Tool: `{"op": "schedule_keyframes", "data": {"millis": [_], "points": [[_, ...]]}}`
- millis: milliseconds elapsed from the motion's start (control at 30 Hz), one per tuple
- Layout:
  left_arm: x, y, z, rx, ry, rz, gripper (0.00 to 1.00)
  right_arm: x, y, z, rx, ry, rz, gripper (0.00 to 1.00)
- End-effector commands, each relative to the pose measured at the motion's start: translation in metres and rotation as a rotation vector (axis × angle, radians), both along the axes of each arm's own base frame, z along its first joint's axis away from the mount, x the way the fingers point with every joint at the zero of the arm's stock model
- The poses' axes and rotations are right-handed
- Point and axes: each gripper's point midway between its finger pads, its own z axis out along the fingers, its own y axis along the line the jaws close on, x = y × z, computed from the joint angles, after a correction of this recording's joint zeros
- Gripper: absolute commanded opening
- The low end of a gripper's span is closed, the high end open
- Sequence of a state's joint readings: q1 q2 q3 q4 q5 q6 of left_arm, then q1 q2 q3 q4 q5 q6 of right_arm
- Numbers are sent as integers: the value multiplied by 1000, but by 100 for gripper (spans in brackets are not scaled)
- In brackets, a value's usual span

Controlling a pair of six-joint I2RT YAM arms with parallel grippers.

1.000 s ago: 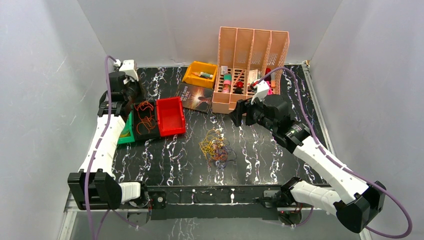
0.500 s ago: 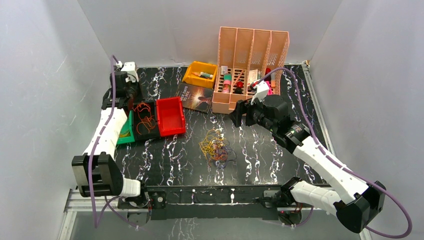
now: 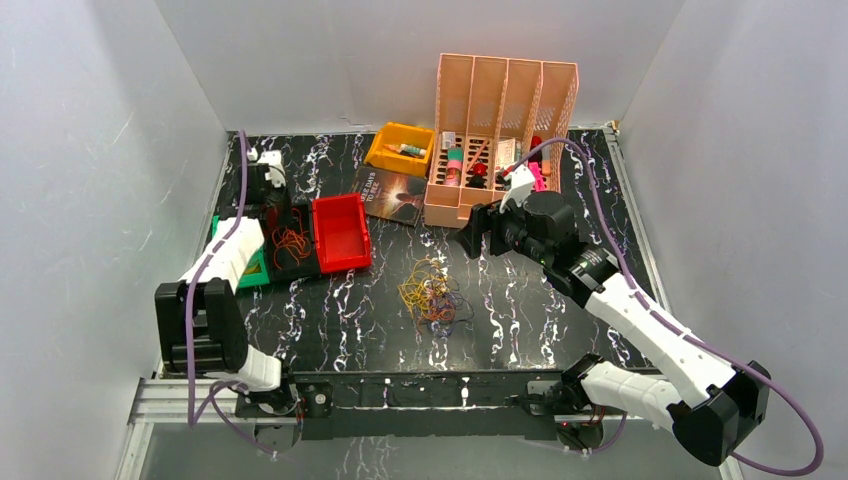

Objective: Untangle the cables

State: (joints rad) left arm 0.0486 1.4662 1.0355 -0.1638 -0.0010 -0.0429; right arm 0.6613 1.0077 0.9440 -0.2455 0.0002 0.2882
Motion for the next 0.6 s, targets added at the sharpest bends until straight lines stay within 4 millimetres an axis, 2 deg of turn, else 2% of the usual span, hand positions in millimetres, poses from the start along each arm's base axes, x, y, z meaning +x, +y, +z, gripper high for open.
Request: {"op": "schedule_keyframes", "data": {"millis": [0,267,567], "points": [[-2,-4,-11,-38,20,-4,0,-3,3,-3,17,11,15,87],[-12,-19,-45,-97,156,-73,0,-5,9,-4,45,32,31,87],[-13,-36,-59,-166,213,-154,0,-5,9,-9,33,44,30,87]]}}
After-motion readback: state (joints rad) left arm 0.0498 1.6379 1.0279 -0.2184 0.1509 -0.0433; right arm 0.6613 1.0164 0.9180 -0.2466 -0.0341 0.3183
